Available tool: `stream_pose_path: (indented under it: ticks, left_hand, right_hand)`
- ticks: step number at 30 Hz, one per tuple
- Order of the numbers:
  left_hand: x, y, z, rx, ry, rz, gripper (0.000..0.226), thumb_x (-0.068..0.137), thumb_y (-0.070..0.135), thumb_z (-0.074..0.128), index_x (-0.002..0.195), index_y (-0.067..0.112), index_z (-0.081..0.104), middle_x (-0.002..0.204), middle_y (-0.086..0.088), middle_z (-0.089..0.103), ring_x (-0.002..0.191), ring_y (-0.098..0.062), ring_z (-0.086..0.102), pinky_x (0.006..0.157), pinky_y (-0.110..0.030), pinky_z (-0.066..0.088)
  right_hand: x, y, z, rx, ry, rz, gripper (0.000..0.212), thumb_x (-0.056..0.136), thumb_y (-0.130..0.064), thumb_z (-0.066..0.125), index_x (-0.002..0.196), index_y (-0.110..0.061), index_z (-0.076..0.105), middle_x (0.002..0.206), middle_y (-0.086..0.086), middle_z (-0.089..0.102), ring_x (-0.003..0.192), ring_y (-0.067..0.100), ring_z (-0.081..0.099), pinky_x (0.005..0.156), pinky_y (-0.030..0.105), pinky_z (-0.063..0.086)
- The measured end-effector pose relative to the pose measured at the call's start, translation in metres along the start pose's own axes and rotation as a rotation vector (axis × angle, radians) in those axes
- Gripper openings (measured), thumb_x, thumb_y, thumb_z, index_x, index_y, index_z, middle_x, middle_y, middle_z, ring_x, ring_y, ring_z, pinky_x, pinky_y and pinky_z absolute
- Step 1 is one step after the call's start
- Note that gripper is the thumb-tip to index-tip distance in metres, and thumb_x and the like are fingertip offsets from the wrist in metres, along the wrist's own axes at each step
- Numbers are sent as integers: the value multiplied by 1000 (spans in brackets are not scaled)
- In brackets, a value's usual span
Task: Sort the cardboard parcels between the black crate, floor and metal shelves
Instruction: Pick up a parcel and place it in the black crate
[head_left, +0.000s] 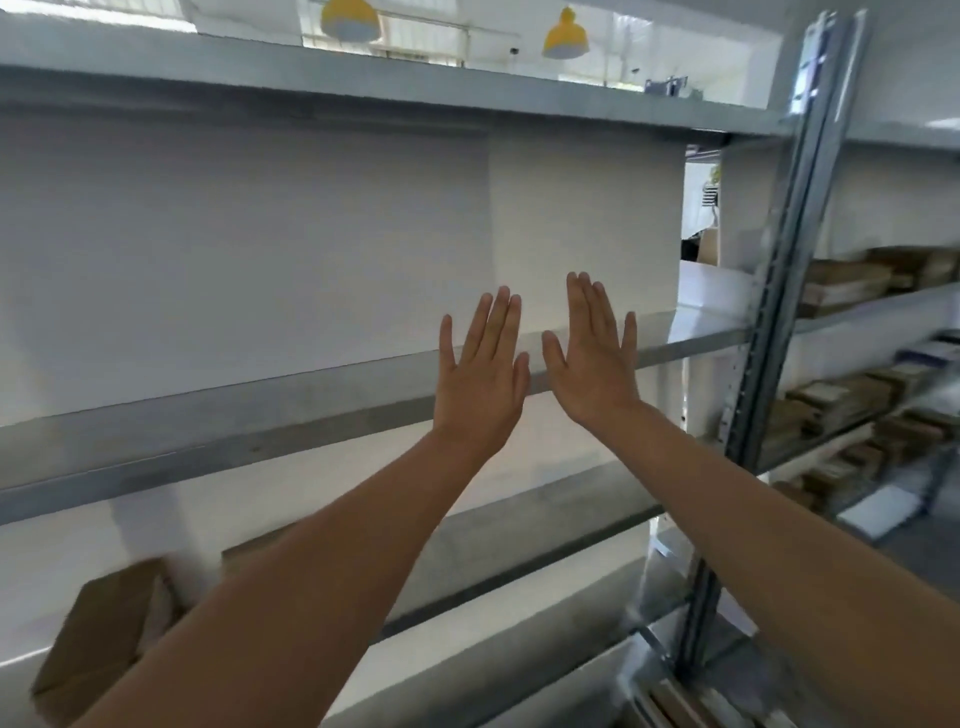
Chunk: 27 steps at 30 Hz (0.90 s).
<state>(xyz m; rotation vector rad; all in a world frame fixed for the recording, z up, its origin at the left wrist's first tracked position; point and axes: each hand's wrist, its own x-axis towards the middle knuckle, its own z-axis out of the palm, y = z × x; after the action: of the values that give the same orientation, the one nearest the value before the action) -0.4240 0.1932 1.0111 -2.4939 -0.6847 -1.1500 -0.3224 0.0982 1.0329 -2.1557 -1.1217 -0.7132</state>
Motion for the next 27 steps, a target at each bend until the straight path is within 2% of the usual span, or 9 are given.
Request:
stream_pose_path:
  ticks: [5, 13, 17, 19, 22, 27]
  left_hand:
    - [22, 59, 45, -144, -22, 130, 58, 106, 41, 22, 156, 15, 8, 164, -2, 4, 151, -17, 1, 121, -50, 1]
    - [49, 147, 106, -453, -48, 263, 56, 106, 36, 22, 156, 13, 13, 164, -2, 9, 151, -16, 5, 121, -52, 6]
    - [51, 169, 140, -587, -110, 329, 56, 105, 35, 18, 156, 13, 11, 164, -2, 8, 151, -15, 4, 121, -52, 4]
    - [48, 177, 161, -614, -155, 364, 56, 105, 36, 12, 156, 14, 8, 164, -1, 5, 151, -15, 1, 121, -52, 3]
    - [44, 190, 188, -687, -219, 397, 56, 105, 36, 17, 156, 15, 10, 164, -1, 8, 151, -15, 2, 121, -52, 5]
    - [46, 219, 206, -738, -231, 471, 58, 103, 38, 13, 156, 15, 9, 164, -1, 7, 151, -15, 0, 121, -51, 3]
  right_hand:
    - [-11, 60, -6, -74, -1, 77, 64, 104, -34, 31, 158, -17, 0, 165, -1, -2, 151, 13, -6, 121, 49, -6]
    - [-12, 145, -19, -316, -8, 281, 65, 103, -38, 28, 157, -18, -1, 165, -3, -3, 151, 12, -6, 121, 48, -8]
    - [-14, 177, -11, -413, -27, 386, 63, 103, -38, 27, 157, -18, 0, 165, -2, -1, 151, 12, -5, 122, 50, -4]
    - [-21, 189, -1, -433, -35, 446, 63, 104, -38, 26, 157, -18, 0, 165, -2, -2, 151, 12, -7, 121, 47, -9]
    - [-36, 204, 16, -446, -60, 531, 64, 104, -39, 26, 157, -16, -1, 165, -2, -4, 151, 11, -8, 121, 47, -10]
    - [-54, 233, 21, -505, -111, 609, 67, 103, -41, 25, 157, -17, -6, 165, -2, -9, 150, 12, -13, 117, 45, -15]
